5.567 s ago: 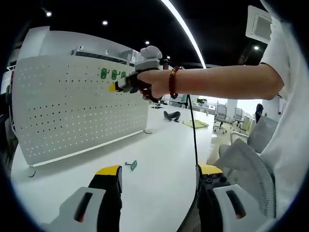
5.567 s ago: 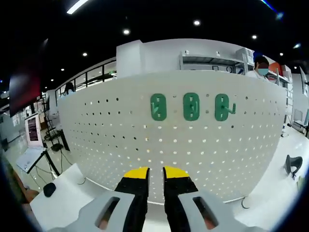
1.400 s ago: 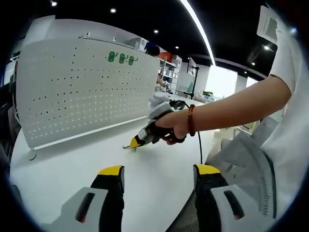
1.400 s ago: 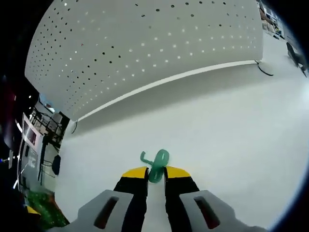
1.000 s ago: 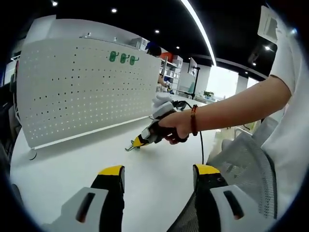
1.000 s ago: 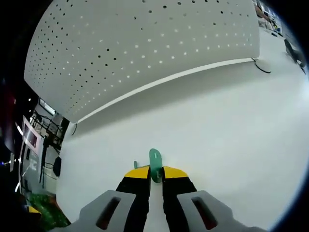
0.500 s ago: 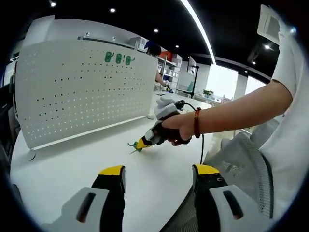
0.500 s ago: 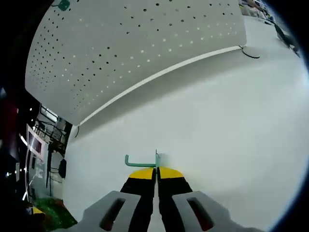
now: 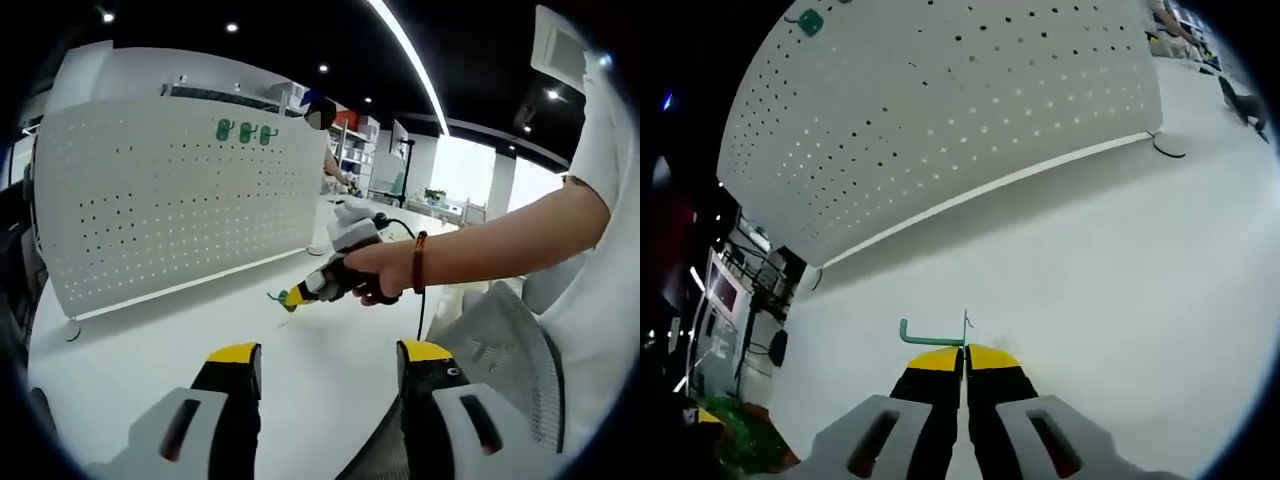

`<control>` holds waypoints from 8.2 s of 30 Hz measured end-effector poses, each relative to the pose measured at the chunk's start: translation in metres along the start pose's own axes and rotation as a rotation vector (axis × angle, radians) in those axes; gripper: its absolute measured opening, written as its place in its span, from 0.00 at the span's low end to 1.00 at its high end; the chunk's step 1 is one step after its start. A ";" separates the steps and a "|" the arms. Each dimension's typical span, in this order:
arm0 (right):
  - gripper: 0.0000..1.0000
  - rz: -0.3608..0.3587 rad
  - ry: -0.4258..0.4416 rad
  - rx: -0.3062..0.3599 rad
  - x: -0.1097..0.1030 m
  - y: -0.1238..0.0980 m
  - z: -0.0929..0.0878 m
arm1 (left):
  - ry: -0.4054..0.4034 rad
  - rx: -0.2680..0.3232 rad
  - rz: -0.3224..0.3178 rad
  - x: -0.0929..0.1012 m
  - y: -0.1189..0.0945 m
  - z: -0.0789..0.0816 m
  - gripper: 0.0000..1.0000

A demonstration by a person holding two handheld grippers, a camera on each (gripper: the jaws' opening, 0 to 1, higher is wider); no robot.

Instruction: Insert the hook assembly into the mounting plate slot until the hook locks in place.

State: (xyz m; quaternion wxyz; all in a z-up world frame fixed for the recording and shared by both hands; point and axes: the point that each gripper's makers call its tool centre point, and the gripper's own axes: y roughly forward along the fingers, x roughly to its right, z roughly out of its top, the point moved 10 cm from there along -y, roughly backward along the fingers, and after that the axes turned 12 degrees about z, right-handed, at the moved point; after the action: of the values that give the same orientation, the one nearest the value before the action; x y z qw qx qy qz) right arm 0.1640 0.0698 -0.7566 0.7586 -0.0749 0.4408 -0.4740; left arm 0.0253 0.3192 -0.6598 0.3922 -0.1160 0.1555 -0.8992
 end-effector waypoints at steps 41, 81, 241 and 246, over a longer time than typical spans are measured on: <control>0.00 0.206 -0.274 0.156 -0.052 -0.069 -0.001 | -0.099 0.120 0.009 0.024 0.009 0.032 0.54; 0.00 0.354 -0.478 0.297 -0.096 -0.106 -0.021 | -0.245 0.119 -0.052 0.029 0.029 0.039 0.43; 0.13 0.459 -0.743 0.301 -0.080 -0.136 0.020 | -0.264 0.272 0.304 0.022 0.076 0.103 0.02; 0.14 0.454 -0.746 0.288 -0.073 -0.141 0.019 | -0.261 0.278 0.325 0.020 0.082 0.107 0.03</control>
State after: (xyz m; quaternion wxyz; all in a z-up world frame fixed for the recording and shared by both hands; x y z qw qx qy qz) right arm 0.0742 0.0454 -0.6271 0.9528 -0.0358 0.0724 -0.2927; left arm 0.1021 0.2314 -0.5894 0.5607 -0.1495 -0.0047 -0.8144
